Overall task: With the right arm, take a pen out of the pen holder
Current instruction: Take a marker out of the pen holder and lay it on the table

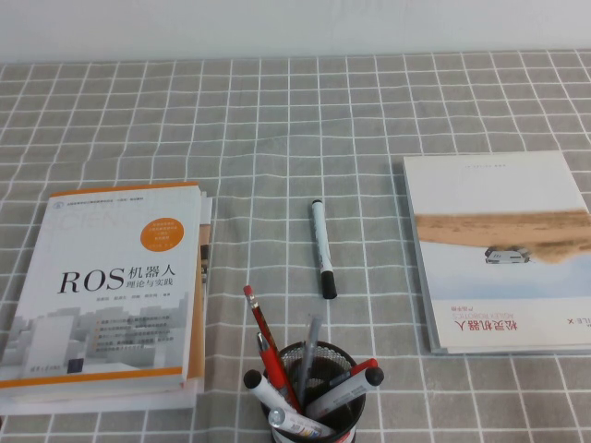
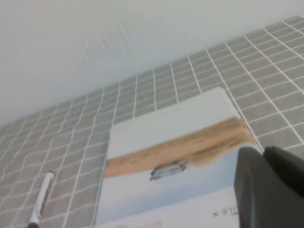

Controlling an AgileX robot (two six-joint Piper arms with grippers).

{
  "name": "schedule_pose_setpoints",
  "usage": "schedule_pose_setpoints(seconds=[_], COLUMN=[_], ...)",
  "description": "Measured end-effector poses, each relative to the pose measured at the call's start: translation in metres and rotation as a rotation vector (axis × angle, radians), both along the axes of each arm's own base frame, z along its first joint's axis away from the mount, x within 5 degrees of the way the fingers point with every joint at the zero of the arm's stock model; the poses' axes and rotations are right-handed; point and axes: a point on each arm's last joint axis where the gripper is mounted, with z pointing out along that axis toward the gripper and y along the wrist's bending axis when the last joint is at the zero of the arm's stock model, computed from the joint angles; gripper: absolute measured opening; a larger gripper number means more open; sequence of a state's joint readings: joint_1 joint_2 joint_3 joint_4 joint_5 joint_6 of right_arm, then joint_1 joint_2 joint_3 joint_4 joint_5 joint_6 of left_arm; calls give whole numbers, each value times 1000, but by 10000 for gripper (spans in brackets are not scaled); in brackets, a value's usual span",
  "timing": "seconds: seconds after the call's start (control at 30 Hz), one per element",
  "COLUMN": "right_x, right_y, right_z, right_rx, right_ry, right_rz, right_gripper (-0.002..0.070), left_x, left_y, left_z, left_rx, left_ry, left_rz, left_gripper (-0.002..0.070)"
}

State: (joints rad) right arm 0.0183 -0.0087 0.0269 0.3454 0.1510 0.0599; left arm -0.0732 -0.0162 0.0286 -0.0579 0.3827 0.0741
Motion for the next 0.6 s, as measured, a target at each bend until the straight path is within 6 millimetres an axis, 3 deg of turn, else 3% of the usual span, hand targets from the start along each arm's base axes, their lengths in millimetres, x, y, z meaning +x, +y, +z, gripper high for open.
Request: schedule_pose_setpoints(seconds=[0.6], right_x=[-1], right_y=[5], right_z=[6], right_rx=[189], right_ry=[32], right_rz=[40], right_gripper=[-13], left_x=[0], left_y=[0], left_z=[0], left_rx=[0], left_ry=[0], left_rz=[0], left_gripper=[-3])
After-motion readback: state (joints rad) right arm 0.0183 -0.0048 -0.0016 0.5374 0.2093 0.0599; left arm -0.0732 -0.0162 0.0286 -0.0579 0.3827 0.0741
